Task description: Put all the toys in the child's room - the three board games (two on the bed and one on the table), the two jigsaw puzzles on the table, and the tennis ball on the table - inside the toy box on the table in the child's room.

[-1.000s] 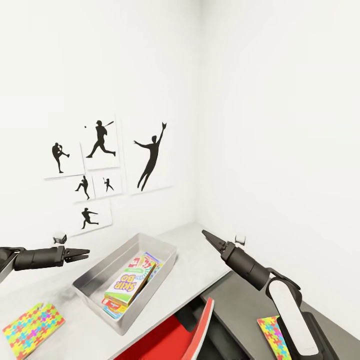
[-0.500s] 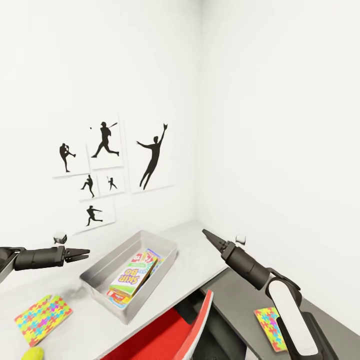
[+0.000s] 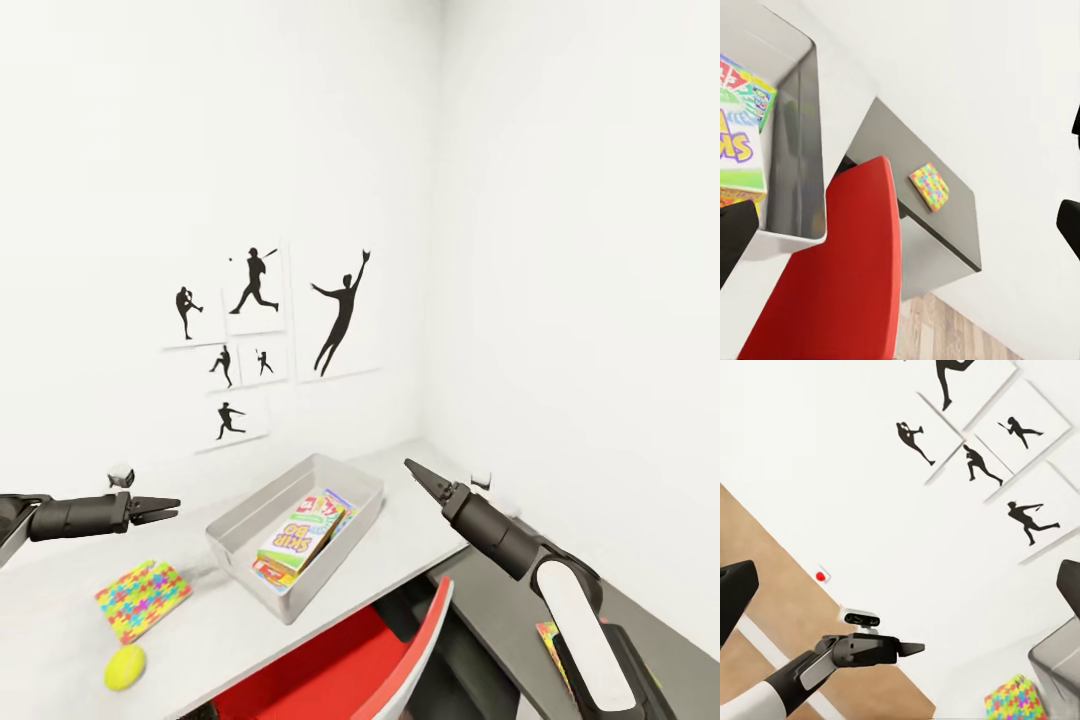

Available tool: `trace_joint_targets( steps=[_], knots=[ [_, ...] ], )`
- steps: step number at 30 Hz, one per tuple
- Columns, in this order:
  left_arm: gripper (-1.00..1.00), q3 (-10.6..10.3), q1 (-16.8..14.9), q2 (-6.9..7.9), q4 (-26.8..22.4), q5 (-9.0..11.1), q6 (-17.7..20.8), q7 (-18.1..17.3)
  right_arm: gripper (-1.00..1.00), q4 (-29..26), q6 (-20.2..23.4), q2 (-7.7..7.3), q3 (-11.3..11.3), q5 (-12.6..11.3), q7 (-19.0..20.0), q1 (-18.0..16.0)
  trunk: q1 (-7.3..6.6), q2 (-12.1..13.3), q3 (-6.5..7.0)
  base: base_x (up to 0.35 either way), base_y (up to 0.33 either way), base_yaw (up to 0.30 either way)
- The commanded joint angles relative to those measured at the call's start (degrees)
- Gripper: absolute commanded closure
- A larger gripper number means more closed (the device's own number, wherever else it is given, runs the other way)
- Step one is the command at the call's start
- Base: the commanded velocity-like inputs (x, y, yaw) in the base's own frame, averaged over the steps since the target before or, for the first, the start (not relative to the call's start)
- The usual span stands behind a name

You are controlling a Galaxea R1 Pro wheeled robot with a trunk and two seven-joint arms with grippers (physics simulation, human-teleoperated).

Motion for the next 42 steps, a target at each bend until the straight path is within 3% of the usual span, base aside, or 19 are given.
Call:
trace_joint_targets(
  steps=[1, 21, 29, 36, 42],
  knots=[
    [-1.00, -0.4, 0.0, 0.03, 0.0, 0.3, 0.6, -0.2, -1.00, 0.0, 0.3, -0.03, 0.0, -0.3, 0.0, 0.0, 0.02, 0.0, 0.00, -0.002, 0.000, 0.275],
    [-1.00, -0.4, 0.0, -0.16, 0.0, 0.2, 0.7, -0.2, -1.00, -0.1, 0.3, -0.03, 0.1, -0.3, -0.1, 0.0, 0.02, 0.0, 0.17, -0.036, 0.000, 0.259],
    [-1.00, -0.3, 0.0, -0.17, 0.0, 0.2, 0.7, -0.2, -1.00, 0.0, 0.2, -0.03, 2.0, -0.1, -0.6, 0.0, 0.02, 0.0, 0.17, -0.010, 0.000, 0.243],
    [-1.00, -0.3, 0.0, -0.17, 0.0, 0.2, 0.7, -0.2, -1.00, -0.1, 0.3, 0.00, 2.5, -0.3, -7.6, 0.0, 0.02, 0.0, 0.17, -0.001, 0.000, 0.243],
    [-1.00, -0.3, 0.0, -0.17, 0.0, 0.2, 0.7, -0.2, -1.00, -0.1, 0.2, 0.05, 4.7, -0.3, -9.8, 0.0, 0.02, 0.0, 0.17, 0.000, 0.000, 0.243]
  ],
)
